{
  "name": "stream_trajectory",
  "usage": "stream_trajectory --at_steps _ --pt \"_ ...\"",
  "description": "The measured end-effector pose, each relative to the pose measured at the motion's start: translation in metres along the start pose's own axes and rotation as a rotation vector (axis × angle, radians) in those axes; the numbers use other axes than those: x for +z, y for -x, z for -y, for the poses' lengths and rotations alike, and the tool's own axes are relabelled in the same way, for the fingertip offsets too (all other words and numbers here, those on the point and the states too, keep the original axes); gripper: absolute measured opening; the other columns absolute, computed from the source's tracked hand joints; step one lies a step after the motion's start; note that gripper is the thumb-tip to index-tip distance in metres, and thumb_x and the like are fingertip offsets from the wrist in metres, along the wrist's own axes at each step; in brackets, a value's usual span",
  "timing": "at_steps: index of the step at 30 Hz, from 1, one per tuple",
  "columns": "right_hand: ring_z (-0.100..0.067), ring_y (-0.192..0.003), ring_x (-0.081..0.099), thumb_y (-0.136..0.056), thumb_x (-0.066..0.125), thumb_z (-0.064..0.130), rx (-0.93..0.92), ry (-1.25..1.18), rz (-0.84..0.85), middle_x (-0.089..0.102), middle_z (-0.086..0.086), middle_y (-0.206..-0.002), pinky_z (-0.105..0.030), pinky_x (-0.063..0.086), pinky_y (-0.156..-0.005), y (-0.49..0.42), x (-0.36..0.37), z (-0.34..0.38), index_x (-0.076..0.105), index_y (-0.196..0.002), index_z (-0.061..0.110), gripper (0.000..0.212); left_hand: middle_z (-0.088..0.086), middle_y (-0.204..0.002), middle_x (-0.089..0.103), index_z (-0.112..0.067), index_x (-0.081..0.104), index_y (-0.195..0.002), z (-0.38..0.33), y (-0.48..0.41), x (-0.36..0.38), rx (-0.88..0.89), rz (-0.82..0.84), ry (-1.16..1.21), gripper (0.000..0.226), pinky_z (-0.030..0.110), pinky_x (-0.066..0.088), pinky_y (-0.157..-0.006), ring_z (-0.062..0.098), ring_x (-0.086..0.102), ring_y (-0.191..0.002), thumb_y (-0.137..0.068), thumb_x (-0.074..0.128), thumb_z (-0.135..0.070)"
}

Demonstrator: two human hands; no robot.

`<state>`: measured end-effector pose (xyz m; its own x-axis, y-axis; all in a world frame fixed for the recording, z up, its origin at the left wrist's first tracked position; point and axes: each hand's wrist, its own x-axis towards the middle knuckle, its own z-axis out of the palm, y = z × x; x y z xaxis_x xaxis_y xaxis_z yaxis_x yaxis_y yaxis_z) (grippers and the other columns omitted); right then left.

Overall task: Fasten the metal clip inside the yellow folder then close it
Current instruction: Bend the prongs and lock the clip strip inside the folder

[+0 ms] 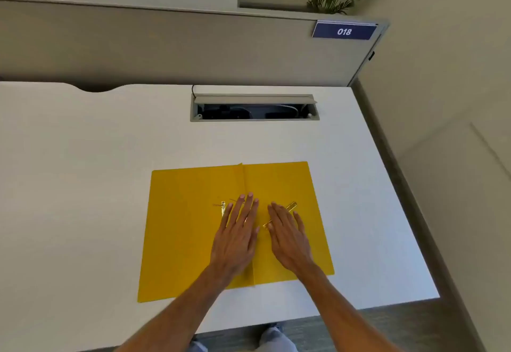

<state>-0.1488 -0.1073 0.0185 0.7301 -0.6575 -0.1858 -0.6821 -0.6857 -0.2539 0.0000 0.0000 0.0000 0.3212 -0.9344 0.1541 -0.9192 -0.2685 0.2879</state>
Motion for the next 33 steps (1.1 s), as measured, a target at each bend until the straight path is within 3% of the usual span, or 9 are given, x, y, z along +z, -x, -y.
stream_trajectory --at_steps 3,5,7,12,16,21,25,33 --pt "-0.020 -0.161 0.031 -0.113 0.039 0.029 -0.009 0.067 -0.040 0.035 -0.001 -0.173 -0.051 0.024 -0.132 -0.002 -0.008 -0.021 0.032 -0.167 0.020 0.055 0.004 -0.183 0.004 -0.019 0.037 -0.166 -0.007 -0.007 0.003 0.027 0.087 -0.042 0.056 0.054 0.019 -0.136 0.025 -0.003 -0.170 -0.114 0.038 -0.041" --pt "-0.022 -0.160 0.034 -0.111 0.043 0.027 0.000 0.109 -0.032 0.037 -0.002 -0.172 -0.051 0.026 -0.132 -0.005 -0.013 -0.032 0.035 -0.166 0.020 0.056 0.005 -0.182 0.011 -0.021 0.058 -0.149 -0.012 -0.013 0.007 0.034 0.115 -0.034 0.044 0.056 0.020 -0.135 0.027 -0.003 -0.170 -0.113 0.043 -0.039" --pt "-0.022 -0.159 0.037 -0.110 0.048 0.025 0.003 0.127 -0.040 0.040 -0.003 -0.170 -0.050 0.028 -0.131 -0.008 -0.017 -0.039 0.037 -0.165 0.020 0.056 0.006 -0.181 0.017 -0.023 0.066 -0.134 -0.015 -0.019 0.009 0.055 0.122 -0.035 0.033 0.056 0.022 -0.135 0.028 0.000 -0.170 -0.112 0.048 -0.039" --pt "-0.020 -0.156 0.038 -0.110 0.050 0.026 0.006 0.130 -0.051 0.044 0.000 -0.167 -0.044 0.029 -0.129 -0.012 -0.025 -0.058 0.042 -0.161 0.024 0.052 0.005 -0.173 0.039 -0.025 0.070 -0.121 -0.022 -0.026 0.015 0.028 0.145 -0.023 0.021 0.052 0.036 -0.129 0.031 0.030 -0.163 -0.109 0.058 -0.035" --pt "-0.022 -0.152 0.044 -0.110 0.053 0.027 0.005 0.123 -0.054 0.051 0.000 -0.161 -0.043 0.034 -0.125 -0.014 -0.025 -0.066 0.052 -0.155 0.027 0.045 0.000 -0.151 0.056 -0.024 0.070 -0.123 -0.029 -0.031 0.019 -0.012 0.186 0.000 0.022 0.044 0.050 -0.107 0.027 0.053 -0.135 -0.109 0.058 -0.035" --pt "-0.023 -0.136 0.056 -0.111 0.052 0.027 0.042 0.114 -0.094 0.061 0.000 -0.143 -0.041 0.044 -0.113 -0.010 -0.022 -0.068 0.063 -0.140 0.027 0.031 -0.001 -0.129 0.061 -0.025 0.062 -0.129 -0.037 -0.038 0.024 -0.044 0.201 0.010 0.024 0.042 0.049 -0.098 0.024 0.054 -0.119 -0.110 0.054 -0.037" --pt "-0.023 -0.119 0.061 -0.114 0.047 0.027 0.073 0.094 -0.138 0.063 0.000 -0.125 -0.039 0.047 -0.102 -0.005 -0.017 -0.071 0.065 -0.127 0.025 0.023 -0.002 -0.129 0.059 -0.027 0.060 -0.129 -0.036 -0.043 0.027 -0.055 0.241 0.032 0.022 0.041 0.047 -0.100 0.023 0.053 -0.120 -0.109 0.056 -0.035" --pt "-0.025 -0.113 0.061 -0.112 0.049 0.024 0.080 0.068 -0.145 0.062 -0.002 -0.120 -0.040 0.049 -0.099 -0.004 -0.015 -0.075 0.066 -0.119 0.021 0.018 -0.005 -0.129 0.061 -0.028 0.062 -0.125 -0.036 -0.061 0.029 -0.131 0.345 0.105 0.024 0.039 0.040 -0.104 0.021 0.048 -0.127 -0.106 0.061 -0.044"
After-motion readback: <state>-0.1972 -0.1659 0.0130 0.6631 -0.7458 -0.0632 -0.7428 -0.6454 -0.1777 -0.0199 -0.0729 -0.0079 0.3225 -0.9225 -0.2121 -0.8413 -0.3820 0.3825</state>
